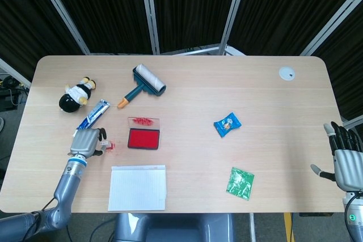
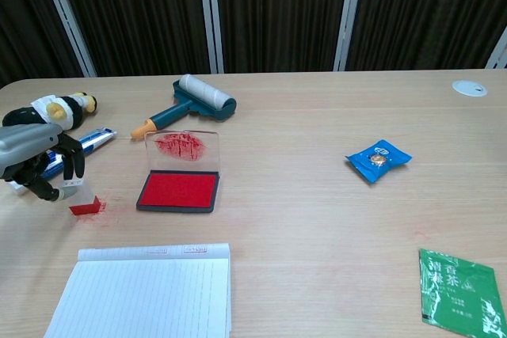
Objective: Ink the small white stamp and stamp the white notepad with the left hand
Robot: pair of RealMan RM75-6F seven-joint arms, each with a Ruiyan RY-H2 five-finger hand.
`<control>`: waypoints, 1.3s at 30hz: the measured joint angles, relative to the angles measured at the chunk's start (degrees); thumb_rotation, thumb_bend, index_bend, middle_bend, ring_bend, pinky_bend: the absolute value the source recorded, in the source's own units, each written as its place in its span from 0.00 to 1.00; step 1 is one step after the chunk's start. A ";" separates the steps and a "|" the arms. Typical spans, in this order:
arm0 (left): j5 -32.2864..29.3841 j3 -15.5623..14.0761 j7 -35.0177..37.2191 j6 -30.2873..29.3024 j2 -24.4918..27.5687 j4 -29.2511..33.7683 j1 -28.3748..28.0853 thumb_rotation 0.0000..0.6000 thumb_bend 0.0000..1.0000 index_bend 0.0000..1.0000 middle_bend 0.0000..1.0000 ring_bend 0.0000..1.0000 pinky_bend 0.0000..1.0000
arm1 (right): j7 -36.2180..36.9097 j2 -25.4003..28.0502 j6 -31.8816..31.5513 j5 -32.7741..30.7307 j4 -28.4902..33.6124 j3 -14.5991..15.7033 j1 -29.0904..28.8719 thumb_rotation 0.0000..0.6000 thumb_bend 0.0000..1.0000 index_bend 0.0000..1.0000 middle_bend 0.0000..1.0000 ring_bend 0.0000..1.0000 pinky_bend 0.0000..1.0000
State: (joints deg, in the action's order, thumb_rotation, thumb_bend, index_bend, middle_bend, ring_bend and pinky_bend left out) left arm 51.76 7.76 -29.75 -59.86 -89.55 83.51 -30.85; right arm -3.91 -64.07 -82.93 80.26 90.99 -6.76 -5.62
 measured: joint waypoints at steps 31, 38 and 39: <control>2.48 -0.38 4.02 3.35 3.07 0.57 -1.85 1.00 0.37 0.55 0.52 0.78 0.80 | -0.32 -0.58 0.59 -1.46 -0.87 -0.34 -0.20 1.00 0.00 0.00 0.00 0.00 0.00; 9.51 0.75 10.48 8.24 8.24 3.49 -4.50 1.00 0.38 0.55 0.53 0.82 0.80 | -0.48 -0.55 1.16 -2.06 -0.24 -0.34 -0.29 1.00 0.00 0.00 0.00 0.00 0.00; 10.57 0.93 11.12 8.87 8.50 3.48 -5.14 1.00 0.38 0.55 0.53 0.82 0.80 | -0.49 -0.56 1.31 -2.32 -0.16 -0.42 -0.34 1.00 0.00 0.00 0.00 0.00 0.00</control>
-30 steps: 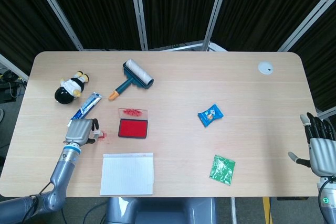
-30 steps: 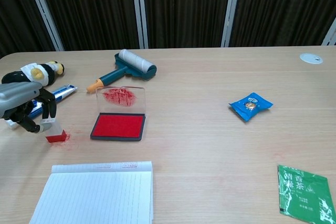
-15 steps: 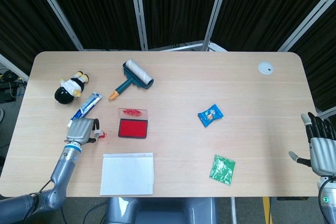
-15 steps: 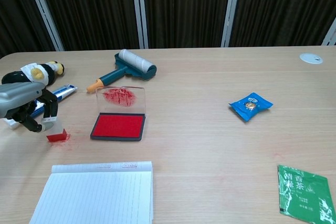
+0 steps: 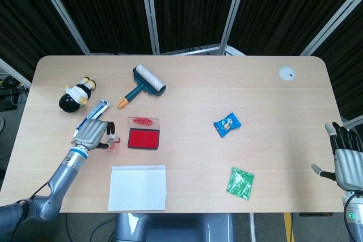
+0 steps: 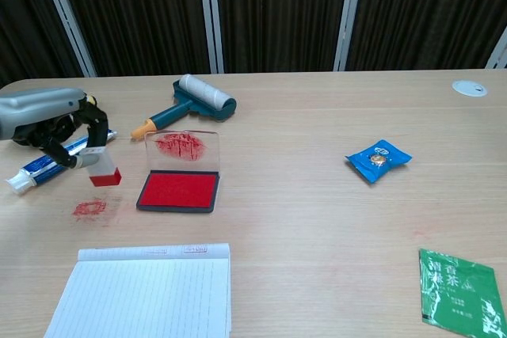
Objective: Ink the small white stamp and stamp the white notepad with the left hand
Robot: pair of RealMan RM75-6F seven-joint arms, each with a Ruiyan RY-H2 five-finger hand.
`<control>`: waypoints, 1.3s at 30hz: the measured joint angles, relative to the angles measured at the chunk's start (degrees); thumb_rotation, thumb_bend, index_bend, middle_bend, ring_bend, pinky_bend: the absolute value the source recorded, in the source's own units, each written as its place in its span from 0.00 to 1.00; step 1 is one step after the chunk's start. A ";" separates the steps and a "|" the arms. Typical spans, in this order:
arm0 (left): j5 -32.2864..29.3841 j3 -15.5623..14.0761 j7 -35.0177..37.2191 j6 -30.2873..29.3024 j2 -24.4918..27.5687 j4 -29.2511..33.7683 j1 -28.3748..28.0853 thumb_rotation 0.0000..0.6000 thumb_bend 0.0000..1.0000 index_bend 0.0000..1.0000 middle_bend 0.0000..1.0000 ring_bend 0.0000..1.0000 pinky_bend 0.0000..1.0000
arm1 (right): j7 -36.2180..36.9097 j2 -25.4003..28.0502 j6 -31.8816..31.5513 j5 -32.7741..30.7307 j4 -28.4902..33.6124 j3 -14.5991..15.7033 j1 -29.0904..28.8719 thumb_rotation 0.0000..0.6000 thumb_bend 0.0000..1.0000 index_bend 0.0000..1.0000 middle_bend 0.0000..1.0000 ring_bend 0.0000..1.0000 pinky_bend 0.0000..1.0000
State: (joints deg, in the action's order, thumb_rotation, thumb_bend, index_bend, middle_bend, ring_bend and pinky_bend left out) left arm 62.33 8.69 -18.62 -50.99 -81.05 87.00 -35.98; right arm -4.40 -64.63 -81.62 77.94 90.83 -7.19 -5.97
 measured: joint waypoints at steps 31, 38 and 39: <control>6.65 -1.22 5.42 6.03 -11.89 -16.25 -8.83 1.00 0.40 0.60 0.55 0.84 0.80 | -0.70 -0.64 2.41 -4.58 -1.43 -1.54 -0.98 1.00 0.00 0.00 0.00 0.00 0.00; 8.20 -2.20 7.62 5.71 -13.41 -18.62 -8.63 1.00 0.40 0.60 0.56 0.84 0.80 | -0.82 -0.83 2.39 -4.76 -1.67 -1.58 -1.00 1.00 0.00 0.00 0.00 0.00 0.00; 8.23 -2.27 7.71 5.70 -13.61 -18.90 -8.61 1.00 0.40 0.60 0.56 0.84 0.80 | -0.79 -0.84 2.45 -4.79 -1.72 -1.59 -1.02 1.00 0.00 0.00 0.00 0.00 0.00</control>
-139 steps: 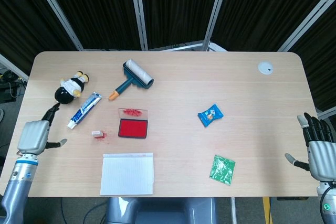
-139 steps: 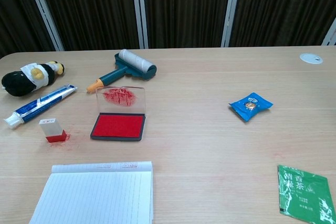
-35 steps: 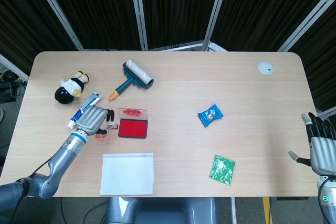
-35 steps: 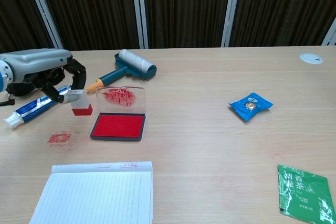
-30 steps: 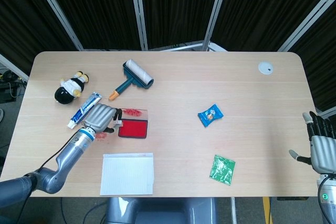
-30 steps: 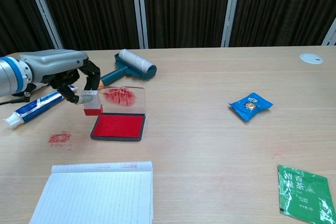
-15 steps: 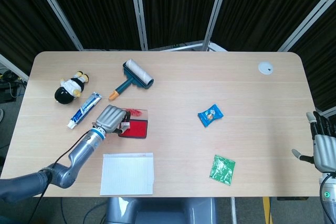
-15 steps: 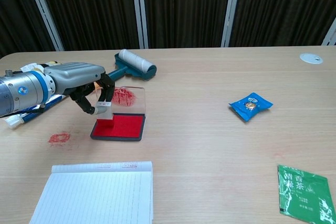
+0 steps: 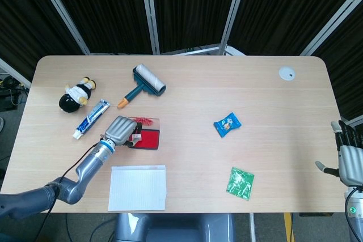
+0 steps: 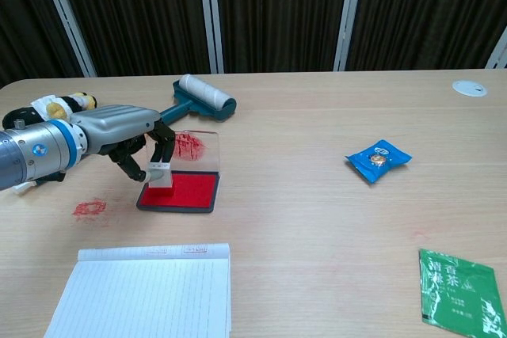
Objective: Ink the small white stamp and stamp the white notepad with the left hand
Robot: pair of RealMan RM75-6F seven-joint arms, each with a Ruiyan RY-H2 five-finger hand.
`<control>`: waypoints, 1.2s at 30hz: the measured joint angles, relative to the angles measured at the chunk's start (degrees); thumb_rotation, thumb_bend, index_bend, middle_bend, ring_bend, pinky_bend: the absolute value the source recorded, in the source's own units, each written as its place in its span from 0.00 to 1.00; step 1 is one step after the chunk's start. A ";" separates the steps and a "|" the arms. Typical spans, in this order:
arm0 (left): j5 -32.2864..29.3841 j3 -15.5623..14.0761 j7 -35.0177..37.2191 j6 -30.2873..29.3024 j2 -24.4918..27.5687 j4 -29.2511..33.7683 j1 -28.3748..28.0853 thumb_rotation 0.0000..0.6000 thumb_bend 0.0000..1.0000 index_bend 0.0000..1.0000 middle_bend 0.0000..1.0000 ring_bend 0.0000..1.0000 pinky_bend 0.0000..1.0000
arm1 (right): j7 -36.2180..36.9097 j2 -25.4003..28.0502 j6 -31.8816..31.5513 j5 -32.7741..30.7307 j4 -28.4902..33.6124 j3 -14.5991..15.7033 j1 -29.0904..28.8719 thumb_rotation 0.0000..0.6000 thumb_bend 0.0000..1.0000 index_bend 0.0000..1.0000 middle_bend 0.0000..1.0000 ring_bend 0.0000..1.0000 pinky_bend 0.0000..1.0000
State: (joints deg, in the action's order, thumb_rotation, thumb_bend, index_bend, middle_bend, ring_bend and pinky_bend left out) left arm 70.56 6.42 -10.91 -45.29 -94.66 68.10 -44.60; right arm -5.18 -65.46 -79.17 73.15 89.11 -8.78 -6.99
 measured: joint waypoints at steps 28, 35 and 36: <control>-0.26 -0.98 0.84 -0.01 -2.32 -2.34 0.86 1.00 0.40 0.62 0.57 0.84 0.80 | 0.63 -0.05 0.31 -0.42 -0.78 -0.12 -0.06 1.00 0.00 0.00 0.00 0.00 0.00; -0.29 -1.09 2.35 0.01 -2.19 -2.99 1.47 1.00 0.40 0.63 0.57 0.84 0.80 | 0.53 -0.06 0.22 -0.31 -0.72 -0.07 -0.04 1.00 0.00 0.00 0.00 0.00 0.00; -0.25 -1.11 2.52 0.02 -2.20 -3.17 1.52 1.00 0.40 0.63 0.57 0.84 0.80 | 0.51 -0.08 0.24 -0.33 -0.73 -0.06 -0.04 1.00 0.00 0.00 0.00 0.00 0.00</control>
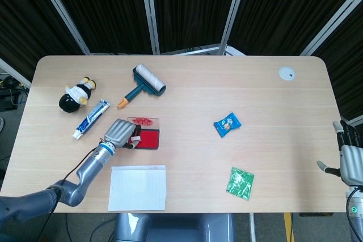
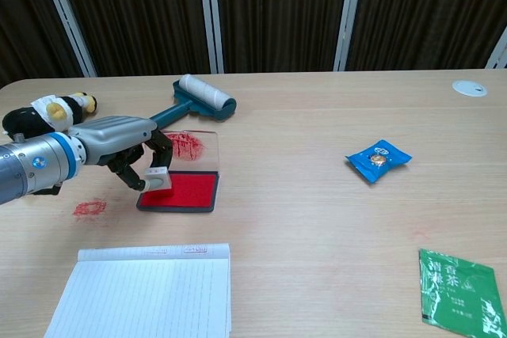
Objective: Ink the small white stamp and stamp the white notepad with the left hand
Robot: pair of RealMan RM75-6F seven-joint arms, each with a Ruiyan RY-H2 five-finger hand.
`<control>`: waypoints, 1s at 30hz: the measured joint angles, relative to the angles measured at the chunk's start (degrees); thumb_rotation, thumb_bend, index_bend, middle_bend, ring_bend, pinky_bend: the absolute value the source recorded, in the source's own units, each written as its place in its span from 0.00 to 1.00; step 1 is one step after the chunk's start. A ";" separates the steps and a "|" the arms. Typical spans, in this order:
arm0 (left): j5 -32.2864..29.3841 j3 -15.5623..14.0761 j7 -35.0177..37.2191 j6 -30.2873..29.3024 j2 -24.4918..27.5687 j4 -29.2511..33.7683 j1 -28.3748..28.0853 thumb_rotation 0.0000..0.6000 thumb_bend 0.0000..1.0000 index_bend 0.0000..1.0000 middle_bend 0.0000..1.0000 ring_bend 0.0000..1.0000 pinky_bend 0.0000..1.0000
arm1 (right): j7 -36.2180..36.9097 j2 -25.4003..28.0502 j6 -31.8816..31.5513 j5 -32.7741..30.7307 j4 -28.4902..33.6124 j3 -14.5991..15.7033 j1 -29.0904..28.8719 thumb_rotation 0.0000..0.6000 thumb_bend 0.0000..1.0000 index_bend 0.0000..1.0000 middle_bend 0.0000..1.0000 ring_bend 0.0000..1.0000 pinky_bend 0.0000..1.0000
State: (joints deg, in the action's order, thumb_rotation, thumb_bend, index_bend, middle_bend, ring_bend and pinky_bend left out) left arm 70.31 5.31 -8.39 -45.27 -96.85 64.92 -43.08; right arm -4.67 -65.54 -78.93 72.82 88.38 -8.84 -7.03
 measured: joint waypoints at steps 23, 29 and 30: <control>5.70 1.21 5.95 -5.12 9.64 15.54 1.22 1.00 0.40 0.63 0.58 0.84 0.80 | 0.04 0.22 -0.27 0.16 0.61 0.00 0.08 1.00 0.00 0.00 0.00 0.00 0.00; 7.40 -1.56 4.44 -5.71 12.19 23.26 2.44 1.00 0.40 0.62 0.57 0.84 0.80 | 0.04 0.43 -0.63 0.46 1.05 0.08 0.24 1.00 0.00 0.00 0.00 0.00 0.00; 7.37 -1.94 3.51 -5.84 12.28 23.98 2.65 1.00 0.40 0.62 0.57 0.84 0.80 | 0.06 0.47 -0.66 0.49 1.08 0.09 0.26 1.00 0.00 0.00 0.00 0.00 0.00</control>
State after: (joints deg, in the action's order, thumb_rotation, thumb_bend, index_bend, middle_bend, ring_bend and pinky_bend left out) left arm 77.67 3.37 -4.87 -51.10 -84.58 88.91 -40.43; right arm -4.61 -65.07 -79.60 73.31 89.46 -8.76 -6.76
